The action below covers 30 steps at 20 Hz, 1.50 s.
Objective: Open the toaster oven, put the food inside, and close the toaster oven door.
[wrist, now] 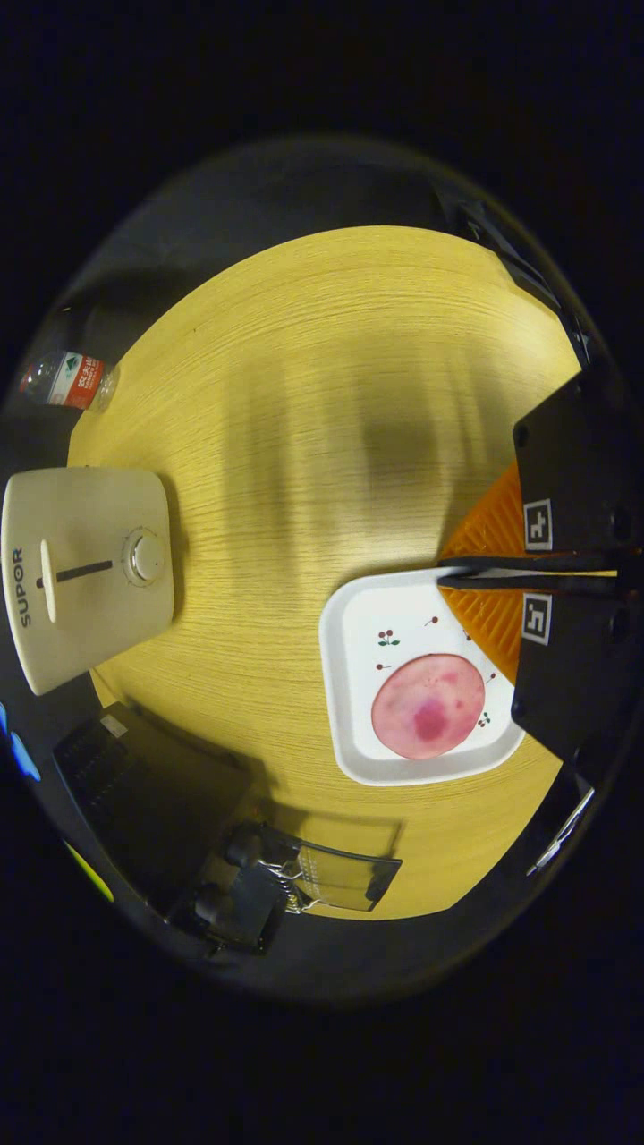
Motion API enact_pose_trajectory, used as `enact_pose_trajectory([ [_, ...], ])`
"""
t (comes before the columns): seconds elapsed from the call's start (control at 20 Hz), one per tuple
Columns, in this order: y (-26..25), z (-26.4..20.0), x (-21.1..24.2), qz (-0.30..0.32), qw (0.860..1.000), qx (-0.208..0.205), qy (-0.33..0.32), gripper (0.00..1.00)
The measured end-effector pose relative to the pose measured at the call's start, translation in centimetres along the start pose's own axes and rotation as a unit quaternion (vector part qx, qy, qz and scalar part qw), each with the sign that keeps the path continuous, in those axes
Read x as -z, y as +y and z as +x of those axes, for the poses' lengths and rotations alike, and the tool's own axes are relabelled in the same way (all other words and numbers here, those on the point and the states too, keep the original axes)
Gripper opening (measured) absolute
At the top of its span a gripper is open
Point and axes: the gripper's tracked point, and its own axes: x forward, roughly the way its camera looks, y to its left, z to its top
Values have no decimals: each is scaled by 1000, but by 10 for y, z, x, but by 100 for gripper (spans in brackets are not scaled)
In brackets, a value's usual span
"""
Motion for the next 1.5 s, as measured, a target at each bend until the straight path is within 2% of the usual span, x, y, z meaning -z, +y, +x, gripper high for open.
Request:
enact_pose_trajectory([
  [0.25, 1, -1, 3, 9, 1000, -24, 6, 2],
  [0.55, 12, -3, 11, 85, 993, -79, 3, 2],
  [0.85, 33, -23, 14, 180, 973, -147, -14, 2],
  [1.1, 57, -50, 7, 196, 963, -178, -46, 2],
  [1.5, 128, -101, 10, 218, 947, -220, -90, 2],
])
